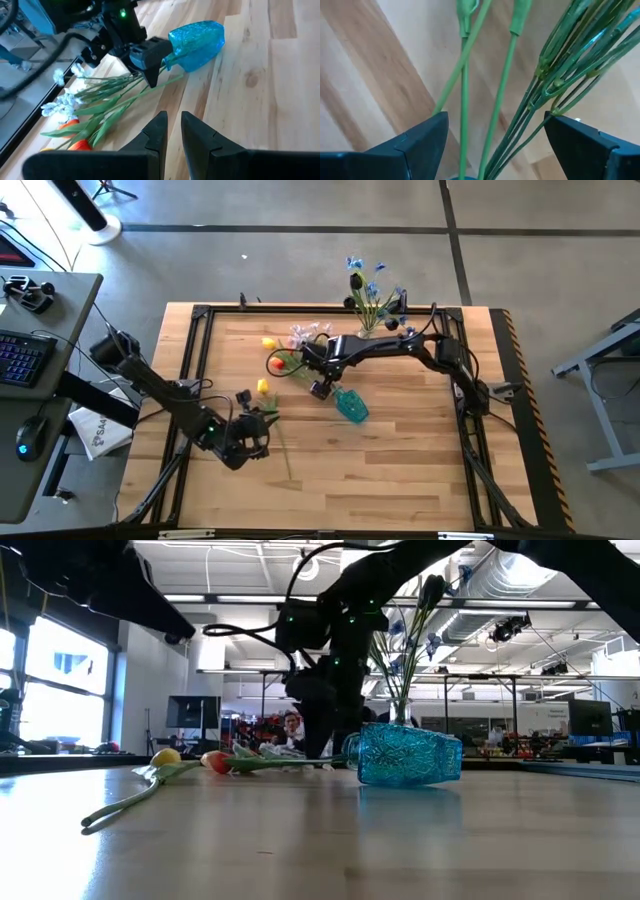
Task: Sort flowers into vase by color
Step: Put the yellow tulip into the blue flower vase
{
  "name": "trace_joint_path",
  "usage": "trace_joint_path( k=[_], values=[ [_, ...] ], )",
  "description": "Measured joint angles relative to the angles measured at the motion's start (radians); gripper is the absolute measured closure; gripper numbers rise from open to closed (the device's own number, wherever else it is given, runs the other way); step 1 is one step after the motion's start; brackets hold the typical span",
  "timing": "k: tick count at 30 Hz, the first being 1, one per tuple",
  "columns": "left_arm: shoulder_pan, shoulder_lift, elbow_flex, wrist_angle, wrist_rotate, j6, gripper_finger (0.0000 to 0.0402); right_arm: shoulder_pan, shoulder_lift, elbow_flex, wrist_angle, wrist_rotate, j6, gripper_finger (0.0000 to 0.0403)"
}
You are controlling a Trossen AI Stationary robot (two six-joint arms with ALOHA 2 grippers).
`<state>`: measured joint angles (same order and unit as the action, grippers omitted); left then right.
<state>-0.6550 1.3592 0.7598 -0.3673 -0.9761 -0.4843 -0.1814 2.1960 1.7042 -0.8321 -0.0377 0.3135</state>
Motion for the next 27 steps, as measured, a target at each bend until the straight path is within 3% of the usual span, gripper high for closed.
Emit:
trace_joint_path(
  k=[13,19,27],
  values=[
    [0.029,0.007,0.000,0.000,0.027,-0.001,0.0358,-0.009,-0.003,0.000,0.002,-0.027,0.002,0.0080],
    [0.029,0.007,0.000,0.000,0.028,-0.001,0.0358,-0.008,-0.004,0.004,0.034,-0.095,0.027,0.0084],
    [0.029,0.007,0.000,0.003,0.028,-0.001,0.0358,0.010,-0.004,0.005,0.085,-0.064,0.061,0.0084]
  ],
)
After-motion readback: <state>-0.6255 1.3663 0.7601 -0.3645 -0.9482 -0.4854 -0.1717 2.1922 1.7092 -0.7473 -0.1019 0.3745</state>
